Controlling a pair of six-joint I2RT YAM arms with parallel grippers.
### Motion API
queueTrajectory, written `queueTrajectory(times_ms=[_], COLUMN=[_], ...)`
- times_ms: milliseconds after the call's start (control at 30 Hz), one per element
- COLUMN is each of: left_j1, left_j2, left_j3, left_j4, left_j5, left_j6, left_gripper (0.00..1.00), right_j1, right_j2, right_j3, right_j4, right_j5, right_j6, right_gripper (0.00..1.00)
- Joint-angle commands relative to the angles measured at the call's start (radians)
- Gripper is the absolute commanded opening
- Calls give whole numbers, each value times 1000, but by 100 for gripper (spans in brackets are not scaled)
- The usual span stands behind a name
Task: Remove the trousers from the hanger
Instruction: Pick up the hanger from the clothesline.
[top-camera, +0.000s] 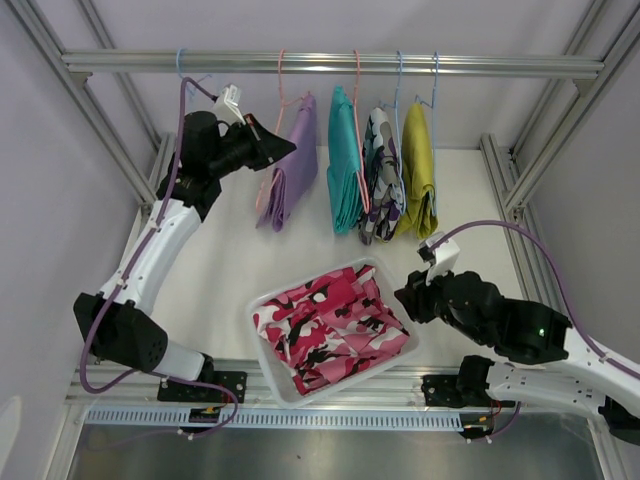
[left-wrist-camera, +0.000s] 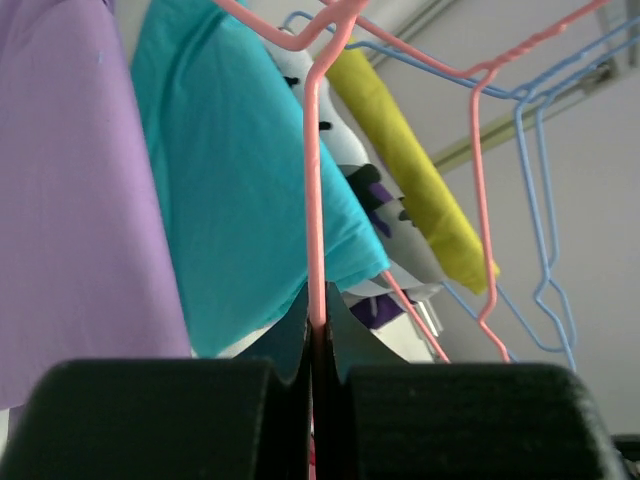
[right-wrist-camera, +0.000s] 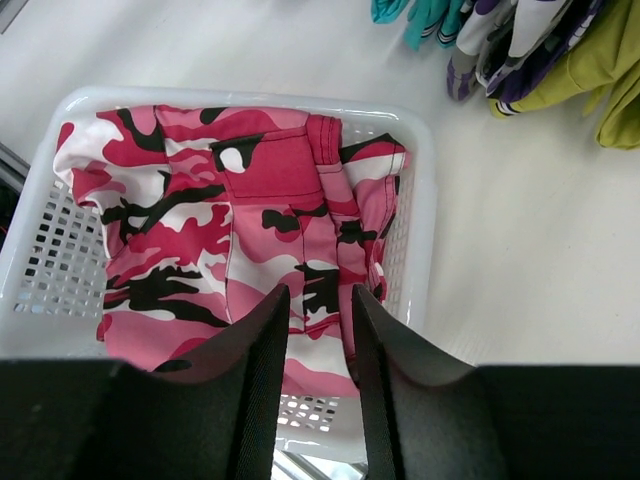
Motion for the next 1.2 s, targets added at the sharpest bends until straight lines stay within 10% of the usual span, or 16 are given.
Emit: queueTrajectory(times_ms=[0, 567, 1167], left_j1=[6, 17, -90], left_j2=[-83, -173, -543], left_j3=[-19, 87, -80], left_j4=[190, 235, -96], left_j5=[146, 165, -355], left_j6=[-89, -223, 87], left_gripper=[0, 0, 0], right_j1=[-5, -4, -1], right_j2=[12, 35, 277], right_j3=[-5, 13, 171], right_j4=[27, 53, 243], right_j5=[-19, -67, -57], right_j6=[-24, 40, -15], right_gripper=[34, 26, 34])
